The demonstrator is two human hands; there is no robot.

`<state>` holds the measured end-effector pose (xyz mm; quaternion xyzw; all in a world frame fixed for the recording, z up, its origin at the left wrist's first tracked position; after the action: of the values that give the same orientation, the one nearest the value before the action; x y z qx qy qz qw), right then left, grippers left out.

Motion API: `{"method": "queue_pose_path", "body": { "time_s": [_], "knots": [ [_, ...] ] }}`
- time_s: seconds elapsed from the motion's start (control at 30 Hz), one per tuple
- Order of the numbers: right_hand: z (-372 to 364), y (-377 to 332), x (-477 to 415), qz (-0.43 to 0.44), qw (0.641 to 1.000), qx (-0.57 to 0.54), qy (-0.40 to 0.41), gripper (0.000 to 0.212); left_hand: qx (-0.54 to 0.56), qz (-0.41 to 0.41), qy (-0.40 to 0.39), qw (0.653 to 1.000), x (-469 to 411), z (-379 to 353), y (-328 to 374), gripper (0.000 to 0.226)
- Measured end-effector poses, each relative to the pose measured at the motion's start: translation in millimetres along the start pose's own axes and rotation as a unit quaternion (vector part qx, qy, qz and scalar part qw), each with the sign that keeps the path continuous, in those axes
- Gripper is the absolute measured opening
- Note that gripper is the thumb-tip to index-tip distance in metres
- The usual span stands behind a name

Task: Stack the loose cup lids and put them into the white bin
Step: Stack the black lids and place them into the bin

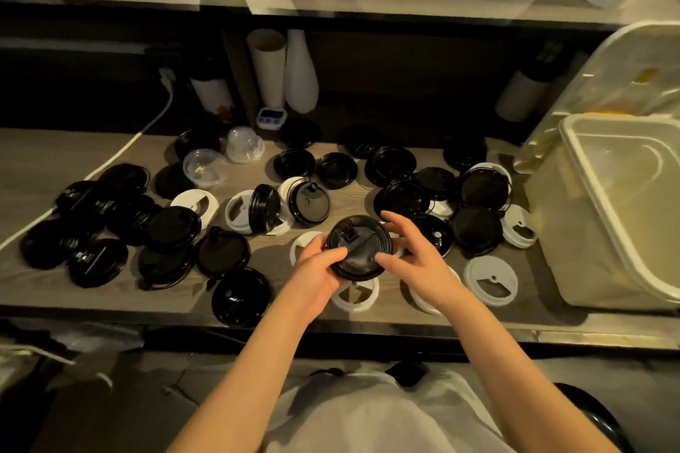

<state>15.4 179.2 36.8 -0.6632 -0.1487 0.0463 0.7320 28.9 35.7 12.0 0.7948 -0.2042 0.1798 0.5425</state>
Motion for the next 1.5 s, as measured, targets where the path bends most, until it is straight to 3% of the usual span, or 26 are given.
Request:
{"method": "queue_pose_path", "body": {
  "time_s": [0.2, 0.33, 0.6, 1.03, 1.17, 1.27, 1.37, 1.5],
  "knots": [
    [68.1, -11.6, 8.8, -0.056, 0.988, -0.091, 0.108, 0.037, -0.118, -0.049, -0.06, 0.99, -8.3, -64.3, 22.4, 0.026],
    [114.7, -37.3, 26.5, -0.033, 0.981, -0.128, 0.142, 0.021, -0.161, -0.085, -0.104, 0.978, -12.5, -121.3, 31.7, 0.027],
    [234.2, -68.4, 59.1, 0.028, 0.957, -0.154, 0.246, 0.017, -0.291, -0.11, -0.159, 0.937, -36.4, -242.3, 39.6, 0.027],
    [359.5, -69.9, 72.6, 0.017, 0.948, -0.21, 0.236, 0.026, -0.433, -0.163, -0.168, 0.871, -72.1, -377.2, 29.6, 0.046],
    [394.4, -37.3, 57.1, -0.07, 0.944, -0.155, 0.281, 0.028, -0.602, -0.246, -0.055, 0.758, -84.6, -374.3, 30.2, 0.065],
    [409.1, 4.0, 41.8, -0.197, 0.936, -0.089, 0.279, 0.032, -0.679, -0.242, -0.036, 0.692, -94.9, -365.2, 18.4, 0.066],
    [409.0, 35.2, 29.2, -0.306, 0.926, -0.029, 0.22, 0.027, -0.707, -0.177, -0.066, 0.681, -107.3, -358.0, -1.4, 0.07],
    [404.6, 56.6, 16.3, -0.377, 0.914, 0.041, 0.144, 0.033, -0.711, -0.16, -0.067, 0.681, -109.4, -358.8, -5.1, 0.07]
  ]
}}
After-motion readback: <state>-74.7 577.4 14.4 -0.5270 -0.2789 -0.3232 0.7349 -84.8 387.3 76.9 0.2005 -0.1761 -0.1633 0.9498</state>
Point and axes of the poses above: each hand's wrist, its own x-axis away from the middle knuckle, its own z-axis out of the back of the hand, y = z × x, the point moved 7 cm from there along -x, towards the middle knuckle, and after that the axes turned 12 degrees about -x, right-handed, at the moved point
